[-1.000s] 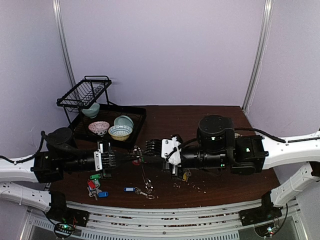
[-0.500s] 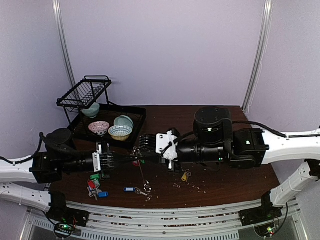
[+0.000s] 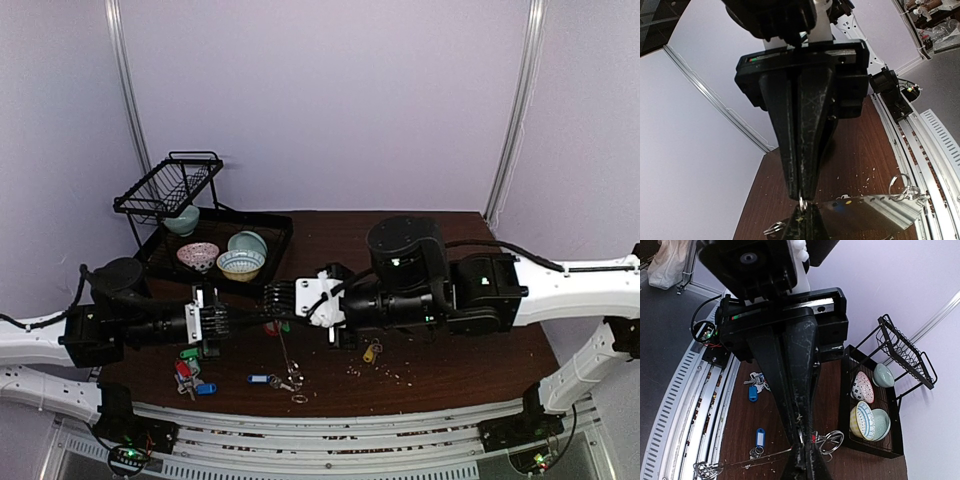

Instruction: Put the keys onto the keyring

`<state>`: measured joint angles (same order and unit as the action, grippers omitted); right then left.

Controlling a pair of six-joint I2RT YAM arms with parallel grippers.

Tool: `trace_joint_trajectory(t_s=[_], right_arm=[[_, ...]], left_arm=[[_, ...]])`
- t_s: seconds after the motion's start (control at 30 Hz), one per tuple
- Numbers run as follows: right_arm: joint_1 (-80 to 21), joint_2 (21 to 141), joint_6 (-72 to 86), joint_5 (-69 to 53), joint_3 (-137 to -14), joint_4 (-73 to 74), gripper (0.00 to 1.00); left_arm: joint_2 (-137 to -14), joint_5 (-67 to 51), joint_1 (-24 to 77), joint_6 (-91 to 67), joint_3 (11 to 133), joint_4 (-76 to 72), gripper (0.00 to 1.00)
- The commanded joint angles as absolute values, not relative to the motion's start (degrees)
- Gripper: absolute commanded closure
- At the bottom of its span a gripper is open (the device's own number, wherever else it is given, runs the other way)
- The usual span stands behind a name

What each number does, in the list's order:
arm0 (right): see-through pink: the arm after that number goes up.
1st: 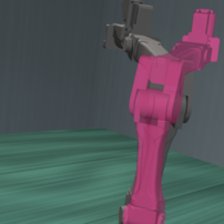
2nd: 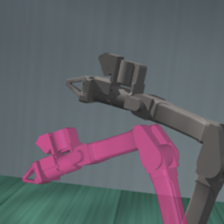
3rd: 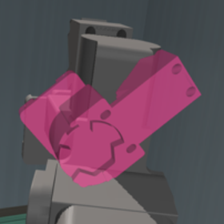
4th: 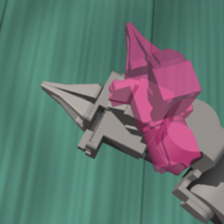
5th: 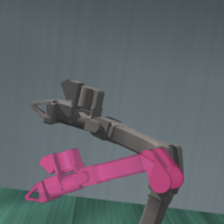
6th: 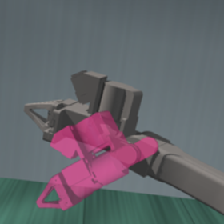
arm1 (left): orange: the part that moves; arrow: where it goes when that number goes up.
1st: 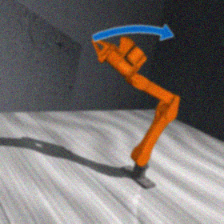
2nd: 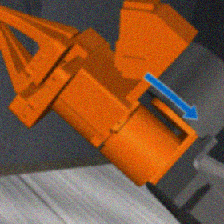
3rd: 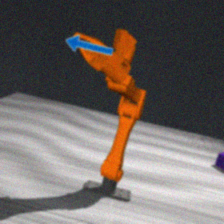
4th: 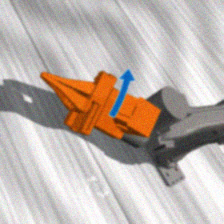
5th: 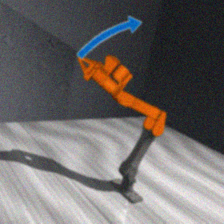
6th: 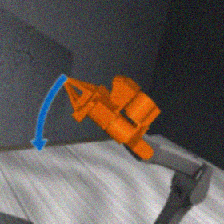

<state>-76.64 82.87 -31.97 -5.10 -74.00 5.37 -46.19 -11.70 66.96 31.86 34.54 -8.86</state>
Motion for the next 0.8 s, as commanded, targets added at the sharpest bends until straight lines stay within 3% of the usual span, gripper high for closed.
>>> trace_joint_trajectory(t_s=[0.0,0.1,0.13,0.17,0.27,0.4,0.57,0.77], right_arm=[[-76.85,83.03,-31.54,-4.06,-75.67,6.31,1.0],[-76.5,81.65,-28.61,-4.11,-73.89,2.8,1.0],[-75.81,80.75,-26.5,-6.96,-72.21,-0.1,1.0],[-75.01,79.56,-24.27,-10.98,-70.11,-4.32,1.0],[-73.6,76.79,-17.69,-20.35,-63.03,-19.39,1.0],[-73.64,75.81,-11.87,-24.15,-56.34,-35.91,1.0],[-73.74,77.84,-7.44,-25.03,-52.04,-49.27,1.0],[-73.7,80.33,-5.92,-22.78,-51.59,-52.89,1.0]], left_arm=[[-44.89,-12.57,67.24,31.18,34.72,-13.05,1.0],[-44.19,-13.67,67.26,29.03,34.35,-14.26,1.0],[-44.06,-13.72,67.2,27.64,34.1,-15.18,0.95],[-44.04,-13.99,67.15,26.8,33.87,-15.78,0.88],[-43.99,-14.47,66.85,24.98,34.09,-16.04,0.87],[-44.54,-17.72,66.07,23.29,34.78,-15.9,0.79],[-46.27,-22.86,66.01,20.84,35.61,-17.21,0.79],[-45.36,-27.18,66.01,17.33,34.48,-21.63,0.85]])
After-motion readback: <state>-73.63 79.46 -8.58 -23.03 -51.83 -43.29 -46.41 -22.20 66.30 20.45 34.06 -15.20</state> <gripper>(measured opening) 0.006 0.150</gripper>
